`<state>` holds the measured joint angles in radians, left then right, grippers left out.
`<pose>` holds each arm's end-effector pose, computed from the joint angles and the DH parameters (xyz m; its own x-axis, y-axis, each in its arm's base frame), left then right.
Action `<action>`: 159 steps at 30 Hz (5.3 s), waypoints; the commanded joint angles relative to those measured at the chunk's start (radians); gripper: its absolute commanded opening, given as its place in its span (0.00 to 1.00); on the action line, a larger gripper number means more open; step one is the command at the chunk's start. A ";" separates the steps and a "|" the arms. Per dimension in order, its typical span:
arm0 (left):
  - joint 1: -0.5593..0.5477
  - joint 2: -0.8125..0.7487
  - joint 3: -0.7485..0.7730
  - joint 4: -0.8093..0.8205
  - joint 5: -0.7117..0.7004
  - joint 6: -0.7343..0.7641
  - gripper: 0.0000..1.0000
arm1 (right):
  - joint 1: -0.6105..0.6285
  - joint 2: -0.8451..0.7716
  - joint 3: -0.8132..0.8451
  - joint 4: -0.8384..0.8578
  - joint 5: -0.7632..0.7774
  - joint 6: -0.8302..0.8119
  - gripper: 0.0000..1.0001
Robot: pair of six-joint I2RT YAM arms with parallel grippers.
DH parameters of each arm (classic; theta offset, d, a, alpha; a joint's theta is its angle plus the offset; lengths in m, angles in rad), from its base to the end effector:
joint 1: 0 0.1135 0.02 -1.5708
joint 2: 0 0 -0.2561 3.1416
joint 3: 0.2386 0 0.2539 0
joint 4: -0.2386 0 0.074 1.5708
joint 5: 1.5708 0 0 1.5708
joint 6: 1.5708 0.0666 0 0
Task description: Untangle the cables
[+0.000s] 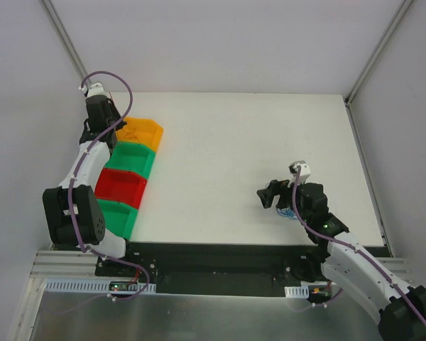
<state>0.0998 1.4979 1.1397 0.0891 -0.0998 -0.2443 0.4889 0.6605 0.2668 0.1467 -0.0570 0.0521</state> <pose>0.3861 0.0453 0.3013 -0.2096 -0.2629 -0.9418 -0.2529 0.9450 -0.2075 0.1791 0.0996 0.1970 -0.2425 -0.0701 -0.9676 -0.5057 0.8603 0.0644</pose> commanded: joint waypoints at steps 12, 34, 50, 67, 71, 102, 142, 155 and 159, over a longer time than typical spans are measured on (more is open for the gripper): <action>0.008 0.261 0.261 0.026 0.233 0.043 0.00 | 0.002 0.045 0.005 0.062 0.002 0.011 0.95; 0.008 0.332 0.275 -0.311 0.042 -0.164 0.00 | 0.002 0.080 0.008 0.079 -0.015 0.018 0.95; 0.018 0.499 0.549 -0.084 0.644 0.164 0.00 | 0.002 0.091 0.003 0.085 -0.014 -0.003 0.95; 0.176 0.377 0.187 0.058 0.763 0.059 0.00 | 0.002 0.074 -0.003 0.093 -0.030 0.003 0.95; 0.182 0.389 0.207 -0.009 0.643 -0.048 0.00 | 0.000 0.073 -0.003 0.093 -0.032 0.005 0.95; 0.101 0.489 0.416 -0.430 0.371 -0.825 0.16 | 0.002 0.068 0.003 0.080 -0.038 0.003 0.95; -0.026 0.593 0.663 -0.460 0.002 -0.067 0.22 | 0.000 0.097 0.003 0.091 -0.038 0.003 0.95; 0.006 0.491 0.559 -0.511 -0.109 -0.121 0.48 | 0.004 0.152 0.096 -0.027 -0.006 0.052 0.95; -0.002 0.337 0.497 -0.511 -0.045 -0.188 0.69 | 0.004 0.203 0.293 -0.341 0.032 0.094 0.93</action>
<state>0.0998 2.0506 1.6657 -0.4110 -0.1623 -0.3603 0.4889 0.8345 0.3542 0.0559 -0.0738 0.0914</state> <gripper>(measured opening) 0.637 0.936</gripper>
